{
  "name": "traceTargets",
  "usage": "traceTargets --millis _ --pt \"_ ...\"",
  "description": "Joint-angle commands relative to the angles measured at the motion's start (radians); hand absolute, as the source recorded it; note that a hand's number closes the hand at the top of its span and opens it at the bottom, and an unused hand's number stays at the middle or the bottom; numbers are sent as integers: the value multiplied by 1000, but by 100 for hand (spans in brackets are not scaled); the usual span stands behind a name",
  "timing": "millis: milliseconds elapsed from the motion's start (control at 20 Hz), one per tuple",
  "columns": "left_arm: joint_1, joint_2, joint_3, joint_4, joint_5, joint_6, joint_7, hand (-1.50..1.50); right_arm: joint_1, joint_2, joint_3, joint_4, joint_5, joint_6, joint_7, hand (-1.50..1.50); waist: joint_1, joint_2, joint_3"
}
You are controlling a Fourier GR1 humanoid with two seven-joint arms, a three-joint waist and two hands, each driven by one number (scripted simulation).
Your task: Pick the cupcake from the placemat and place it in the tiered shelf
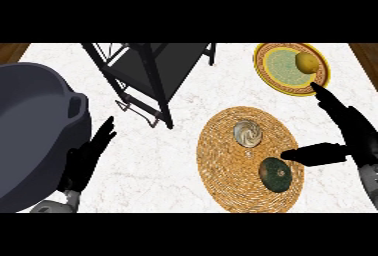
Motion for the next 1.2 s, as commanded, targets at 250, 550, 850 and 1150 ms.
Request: traceTargets --millis 250,550,850,1150 --pt "-36 -16 -11 47 -11 -15 13 0 -269 -136 245 24 301 224 529 -150 44 11 -4" --pt "-28 -9 12 43 -7 -30 19 0 -458 148 328 172 352 308 691 -150 24 8 2" --pt "-17 -30 3 34 -28 -13 21 0 -482 290 343 345 345 327 733 -150 12 6 2" --pt "16 20 51 35 -8 -55 2 0 -503 379 335 386 370 347 807 -150 -1 3 2"
